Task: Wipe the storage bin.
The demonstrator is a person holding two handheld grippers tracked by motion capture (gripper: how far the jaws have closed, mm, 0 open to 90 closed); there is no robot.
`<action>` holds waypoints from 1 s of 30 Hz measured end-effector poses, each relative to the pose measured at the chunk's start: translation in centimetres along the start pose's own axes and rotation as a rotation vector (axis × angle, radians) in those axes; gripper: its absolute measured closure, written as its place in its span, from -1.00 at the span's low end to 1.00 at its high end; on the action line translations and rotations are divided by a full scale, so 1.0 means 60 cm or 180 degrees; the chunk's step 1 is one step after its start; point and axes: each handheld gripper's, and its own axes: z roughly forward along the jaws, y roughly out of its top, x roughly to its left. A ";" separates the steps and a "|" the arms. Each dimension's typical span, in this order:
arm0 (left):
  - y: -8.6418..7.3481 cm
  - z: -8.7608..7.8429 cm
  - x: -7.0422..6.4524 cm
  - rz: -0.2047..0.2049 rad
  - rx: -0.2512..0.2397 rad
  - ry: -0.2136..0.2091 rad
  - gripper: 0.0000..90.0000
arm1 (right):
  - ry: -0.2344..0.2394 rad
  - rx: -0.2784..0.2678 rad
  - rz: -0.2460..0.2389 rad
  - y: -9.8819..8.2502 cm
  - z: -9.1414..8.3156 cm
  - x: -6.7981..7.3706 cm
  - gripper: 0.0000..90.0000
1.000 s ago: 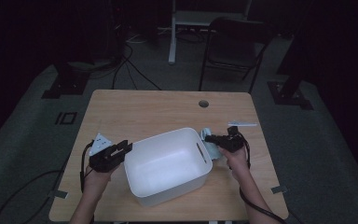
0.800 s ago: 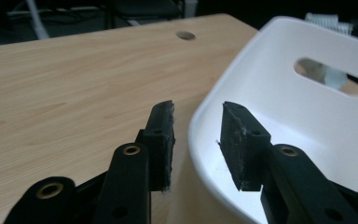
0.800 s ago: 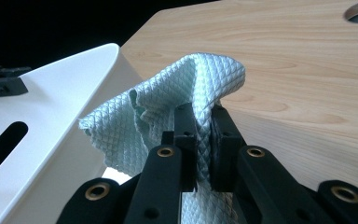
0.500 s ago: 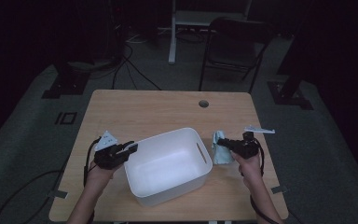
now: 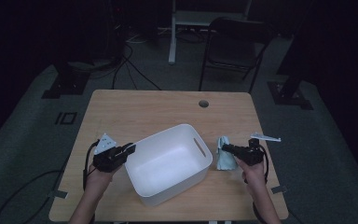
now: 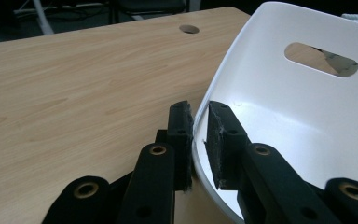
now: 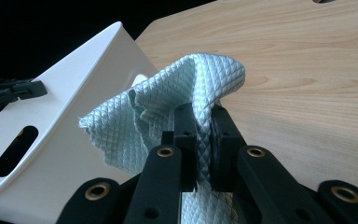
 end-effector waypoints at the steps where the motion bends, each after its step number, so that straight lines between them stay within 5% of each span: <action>1: -0.001 -0.002 -0.002 0.0004 0.0000 0.0006 0.78 | -0.0004 -0.0010 0.0011 -0.001 -0.002 0.000 0.86; 5: -0.004 -0.005 -0.002 -0.0015 -0.0024 -0.0052 0.75 | -0.0012 -0.0030 0.0062 -0.008 -0.008 -0.005 0.86; 8: -0.002 -0.003 0.002 -0.0022 -0.0042 -0.0099 0.53 | -0.0034 -0.0027 0.0071 -0.010 -0.010 -0.007 0.86; 15: 0.010 0.003 0.006 0.0117 -0.0080 -0.0199 0.26 | -0.0052 -0.0003 0.0076 -0.017 -0.013 -0.009 0.86; 30: 0.019 0.015 0.014 0.0088 -0.0007 -0.0321 0.76 | -0.0048 0.0018 0.0081 -0.020 -0.010 -0.010 0.86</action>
